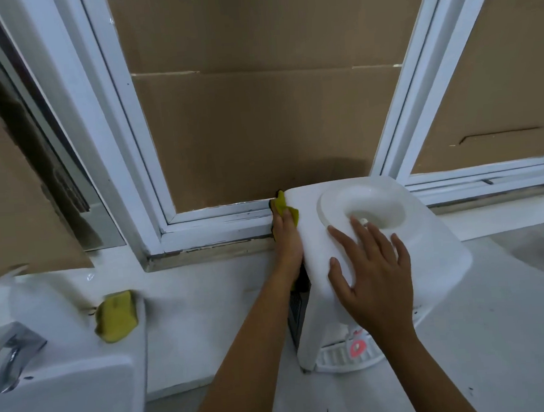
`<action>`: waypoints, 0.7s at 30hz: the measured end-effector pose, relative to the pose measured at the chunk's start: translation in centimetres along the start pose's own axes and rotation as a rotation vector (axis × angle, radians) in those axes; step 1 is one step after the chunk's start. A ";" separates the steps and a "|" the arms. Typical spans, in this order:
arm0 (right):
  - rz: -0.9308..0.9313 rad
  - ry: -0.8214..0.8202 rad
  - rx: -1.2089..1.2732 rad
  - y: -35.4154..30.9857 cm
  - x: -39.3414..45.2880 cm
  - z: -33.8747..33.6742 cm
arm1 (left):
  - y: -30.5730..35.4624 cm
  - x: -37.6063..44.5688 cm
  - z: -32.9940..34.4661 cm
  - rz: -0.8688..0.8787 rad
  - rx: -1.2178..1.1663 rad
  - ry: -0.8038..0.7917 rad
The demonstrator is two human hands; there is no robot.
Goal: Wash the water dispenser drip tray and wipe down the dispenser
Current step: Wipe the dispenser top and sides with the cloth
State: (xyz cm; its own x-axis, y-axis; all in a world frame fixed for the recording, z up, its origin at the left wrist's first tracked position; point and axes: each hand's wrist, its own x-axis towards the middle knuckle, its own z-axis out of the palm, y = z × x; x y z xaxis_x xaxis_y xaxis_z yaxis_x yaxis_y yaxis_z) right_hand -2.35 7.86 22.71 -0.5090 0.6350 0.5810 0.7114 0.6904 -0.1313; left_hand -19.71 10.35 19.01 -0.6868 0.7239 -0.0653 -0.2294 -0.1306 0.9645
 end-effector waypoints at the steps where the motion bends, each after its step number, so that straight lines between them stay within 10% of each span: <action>1: -0.004 0.004 -0.001 0.0 0.0 0.0 | -1.0 -0.8 -0.1 -0.042 -0.064 -0.026; 15: -0.013 0.031 0.010 0.2 -0.2 0.2 | -6.0 -12.0 -0.2 0.064 -0.189 0.051; 21: -0.017 0.031 0.011 0.4 -0.2 0.4 | -12.4 -11.9 -0.9 -0.171 -0.212 0.094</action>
State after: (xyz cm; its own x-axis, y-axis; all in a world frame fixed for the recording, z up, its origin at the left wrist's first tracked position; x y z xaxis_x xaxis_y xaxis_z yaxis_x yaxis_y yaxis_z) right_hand -2.15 8.09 22.21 -0.5058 0.6121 0.6079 0.6973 0.7049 -0.1296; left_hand -9.36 2.72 7.60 -0.6844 0.6831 -0.2550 -0.4797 -0.1585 0.8630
